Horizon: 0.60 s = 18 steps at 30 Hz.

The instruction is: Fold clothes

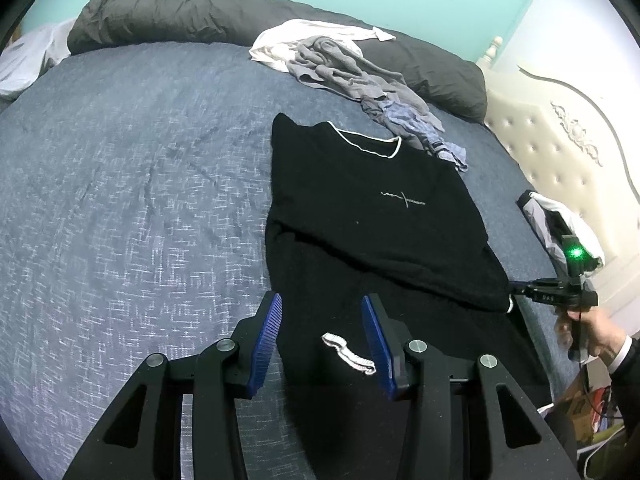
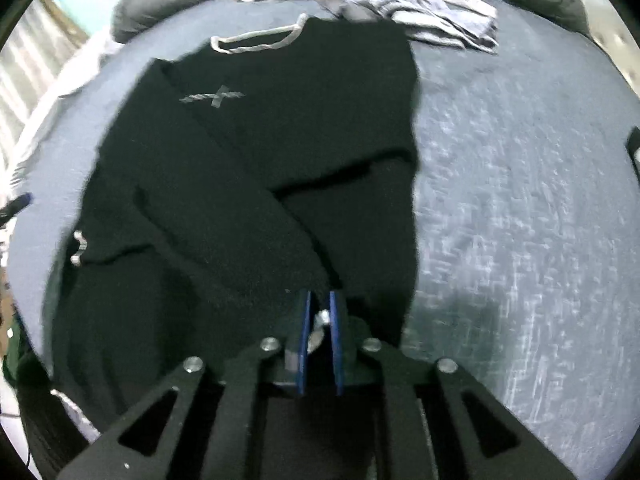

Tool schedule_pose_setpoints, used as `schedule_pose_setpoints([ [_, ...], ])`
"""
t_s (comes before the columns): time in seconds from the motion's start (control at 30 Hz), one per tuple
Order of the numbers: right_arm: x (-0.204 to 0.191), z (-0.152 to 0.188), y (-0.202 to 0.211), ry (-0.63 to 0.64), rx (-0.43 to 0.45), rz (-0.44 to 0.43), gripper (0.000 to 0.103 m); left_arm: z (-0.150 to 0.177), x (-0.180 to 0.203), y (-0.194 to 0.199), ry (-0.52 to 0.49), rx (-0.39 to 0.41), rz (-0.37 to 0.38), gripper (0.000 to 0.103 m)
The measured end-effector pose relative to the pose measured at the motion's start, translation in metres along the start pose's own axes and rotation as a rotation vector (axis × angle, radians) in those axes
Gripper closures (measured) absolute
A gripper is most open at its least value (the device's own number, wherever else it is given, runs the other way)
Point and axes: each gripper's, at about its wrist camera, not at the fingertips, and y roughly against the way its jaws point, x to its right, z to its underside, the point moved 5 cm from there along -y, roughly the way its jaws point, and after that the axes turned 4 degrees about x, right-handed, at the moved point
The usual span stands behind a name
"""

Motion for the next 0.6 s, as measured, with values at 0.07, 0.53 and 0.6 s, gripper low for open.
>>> schedule_pose_setpoints([
  [0.07, 0.005, -0.003, 0.008, -0.024, 0.044, 0.017, 0.091, 0.000, -0.002, 0.000, 0.000, -0.002, -0.002, 0.057],
  [0.53, -0.129, -0.061, -0.026, 0.063, 0.081, -0.255, 0.091, 0.006, -0.022, -0.005, 0.032, -0.015, -0.008, 0.057],
  [0.6, -0.146, -0.068, -0.039, 0.058, 0.074, -0.259, 0.091, 0.007, -0.026, -0.007, 0.043, -0.017, -0.006, 0.057],
])
